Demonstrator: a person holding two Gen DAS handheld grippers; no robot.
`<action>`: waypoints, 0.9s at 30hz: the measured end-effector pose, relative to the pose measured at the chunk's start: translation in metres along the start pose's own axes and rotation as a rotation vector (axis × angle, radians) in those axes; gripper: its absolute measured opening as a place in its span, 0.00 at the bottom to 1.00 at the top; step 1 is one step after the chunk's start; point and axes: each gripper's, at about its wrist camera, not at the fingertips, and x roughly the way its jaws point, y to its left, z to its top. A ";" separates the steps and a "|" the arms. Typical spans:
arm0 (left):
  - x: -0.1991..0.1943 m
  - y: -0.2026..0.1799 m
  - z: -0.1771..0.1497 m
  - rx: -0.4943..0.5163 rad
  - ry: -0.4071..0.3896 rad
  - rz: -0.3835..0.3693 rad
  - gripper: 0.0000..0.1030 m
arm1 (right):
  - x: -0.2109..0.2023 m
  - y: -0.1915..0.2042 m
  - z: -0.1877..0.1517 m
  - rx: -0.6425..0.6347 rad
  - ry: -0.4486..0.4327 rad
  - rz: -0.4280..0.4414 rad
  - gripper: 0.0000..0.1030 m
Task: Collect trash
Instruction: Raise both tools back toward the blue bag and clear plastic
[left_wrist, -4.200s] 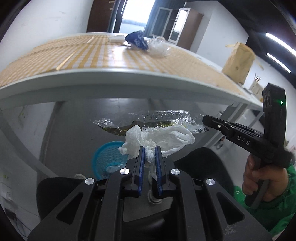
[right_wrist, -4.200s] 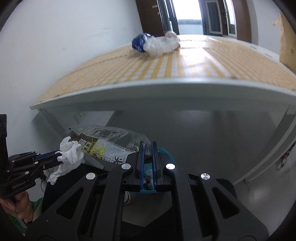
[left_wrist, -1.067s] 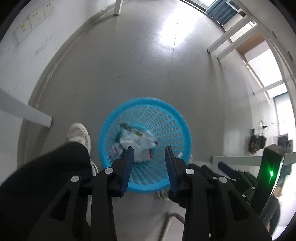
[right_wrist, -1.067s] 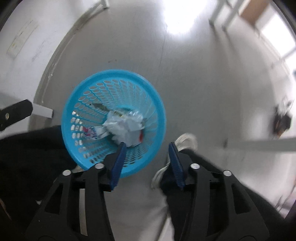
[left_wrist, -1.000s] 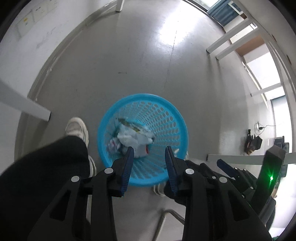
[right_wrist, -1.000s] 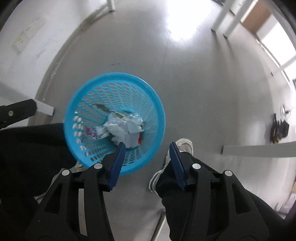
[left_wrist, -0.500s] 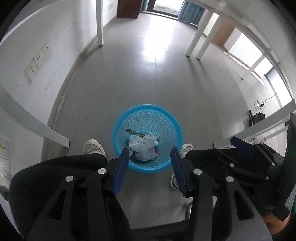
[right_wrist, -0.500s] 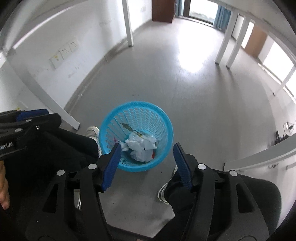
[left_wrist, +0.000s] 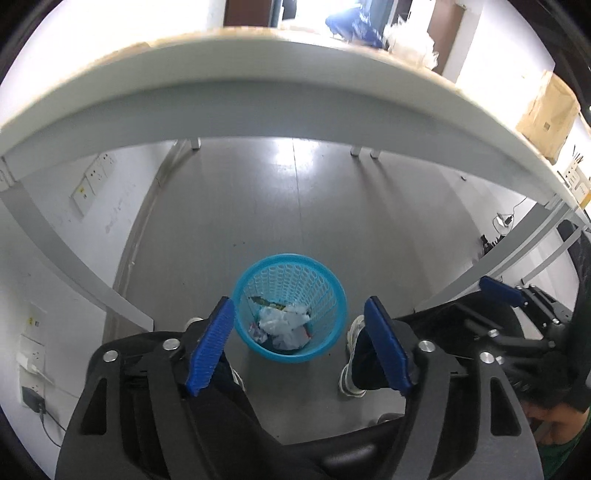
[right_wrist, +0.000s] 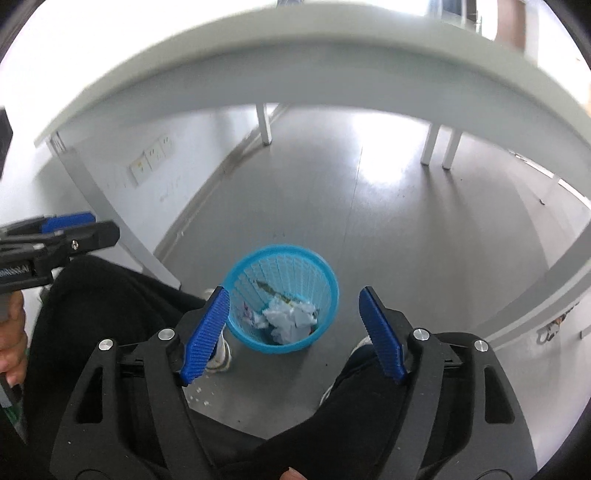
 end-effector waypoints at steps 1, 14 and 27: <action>-0.004 -0.003 -0.002 0.010 -0.006 -0.010 0.76 | -0.007 -0.001 0.001 0.007 -0.008 0.001 0.70; -0.111 -0.018 0.045 0.067 -0.276 -0.063 0.94 | -0.125 0.001 0.064 0.018 -0.293 -0.028 0.89; -0.131 -0.016 0.066 0.039 -0.333 -0.100 0.94 | -0.139 0.004 0.109 0.016 -0.360 -0.003 0.91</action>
